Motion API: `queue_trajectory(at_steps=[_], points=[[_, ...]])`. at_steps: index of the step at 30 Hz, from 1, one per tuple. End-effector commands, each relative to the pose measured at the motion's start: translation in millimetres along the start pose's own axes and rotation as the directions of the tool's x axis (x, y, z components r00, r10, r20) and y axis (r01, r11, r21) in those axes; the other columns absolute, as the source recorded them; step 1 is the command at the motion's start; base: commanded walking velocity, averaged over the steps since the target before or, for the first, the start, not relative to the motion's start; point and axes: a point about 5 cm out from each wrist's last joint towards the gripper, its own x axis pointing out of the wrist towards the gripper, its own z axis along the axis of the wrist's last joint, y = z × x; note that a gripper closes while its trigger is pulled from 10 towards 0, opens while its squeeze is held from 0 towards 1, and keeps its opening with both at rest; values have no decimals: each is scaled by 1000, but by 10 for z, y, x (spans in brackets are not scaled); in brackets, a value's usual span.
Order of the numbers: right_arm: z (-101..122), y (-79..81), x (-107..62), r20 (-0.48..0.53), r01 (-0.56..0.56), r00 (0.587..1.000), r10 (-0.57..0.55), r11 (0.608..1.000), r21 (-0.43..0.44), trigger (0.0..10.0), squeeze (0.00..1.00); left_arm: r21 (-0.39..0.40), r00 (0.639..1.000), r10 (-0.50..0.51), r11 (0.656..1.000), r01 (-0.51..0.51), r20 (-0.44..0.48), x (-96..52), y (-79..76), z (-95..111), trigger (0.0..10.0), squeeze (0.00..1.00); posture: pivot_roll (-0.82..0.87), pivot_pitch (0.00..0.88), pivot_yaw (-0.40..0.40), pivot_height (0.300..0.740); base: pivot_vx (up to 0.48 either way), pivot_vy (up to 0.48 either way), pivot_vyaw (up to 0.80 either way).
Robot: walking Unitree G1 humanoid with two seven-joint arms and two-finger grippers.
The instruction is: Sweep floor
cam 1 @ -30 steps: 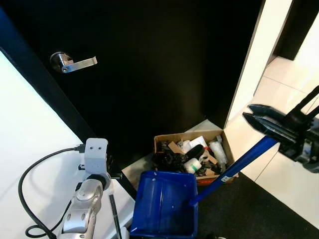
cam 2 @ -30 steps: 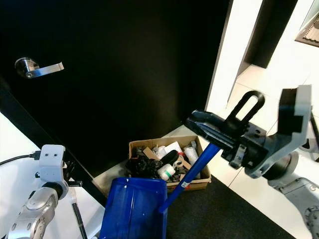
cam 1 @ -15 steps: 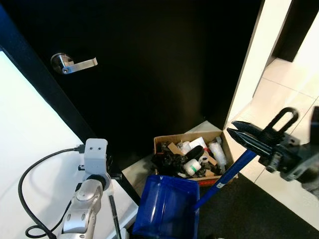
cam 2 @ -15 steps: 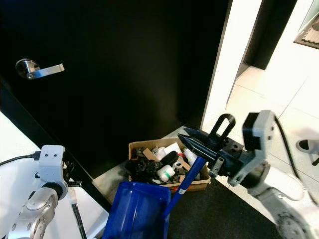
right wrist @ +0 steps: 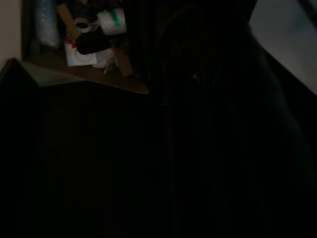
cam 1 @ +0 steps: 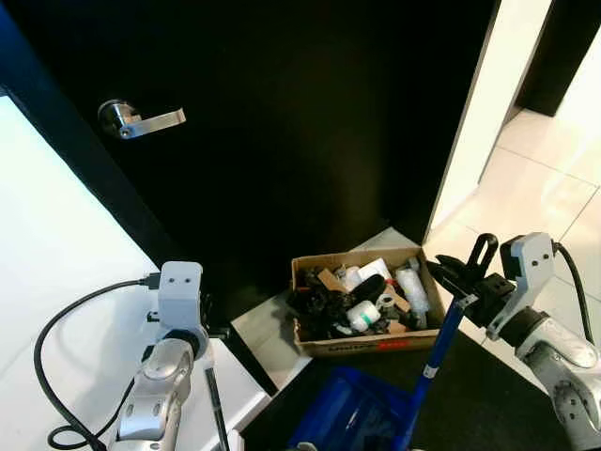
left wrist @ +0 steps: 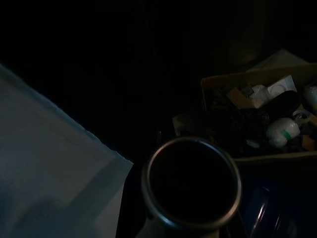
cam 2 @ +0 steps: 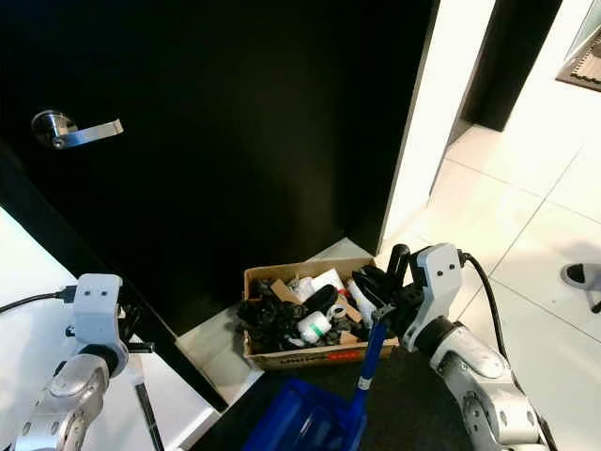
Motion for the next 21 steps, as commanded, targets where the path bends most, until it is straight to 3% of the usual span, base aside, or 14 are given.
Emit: queue_trajectory(at_steps=[1, 7, 13, 16, 21], points=[[36, -70, 22, 6, 30, 1000, -30, 992, -126, 10000, 0, 21, 999, 53, 998, -53, -6, -26, 127, -32, 10000, 0, 37, 164, 126, 740, 0, 0, 0], [132, -157, 161, 75, 85, 995, -69, 964, -251, 10000, 0, 21, 999, 50, 999, -50, -10, -39, 115, -49, 10000, 0, 40, 166, 126, 740, 0, 0, 0], [94, -114, 338, 75, 67, 996, -43, 932, -356, 10000, 0, 20, 998, 55, 998, -55, -9, -45, 121, -46, 10000, 0, 49, 169, 124, 740, 0, 0, 0], [164, -92, 404, 131, 131, 988, -76, 866, -482, 10000, 0, 17, 998, 64, 998, -63, -10, -65, 136, -59, 10000, 0, 55, 172, 118, 740, 0, 0, 0], [233, -128, 405, 208, 219, 970, -128, 834, -506, 10000, 0, 15, 998, 66, 998, -65, -16, -86, 134, -83, 10000, 0, 54, 176, 117, 740, 0, 0, 0]])
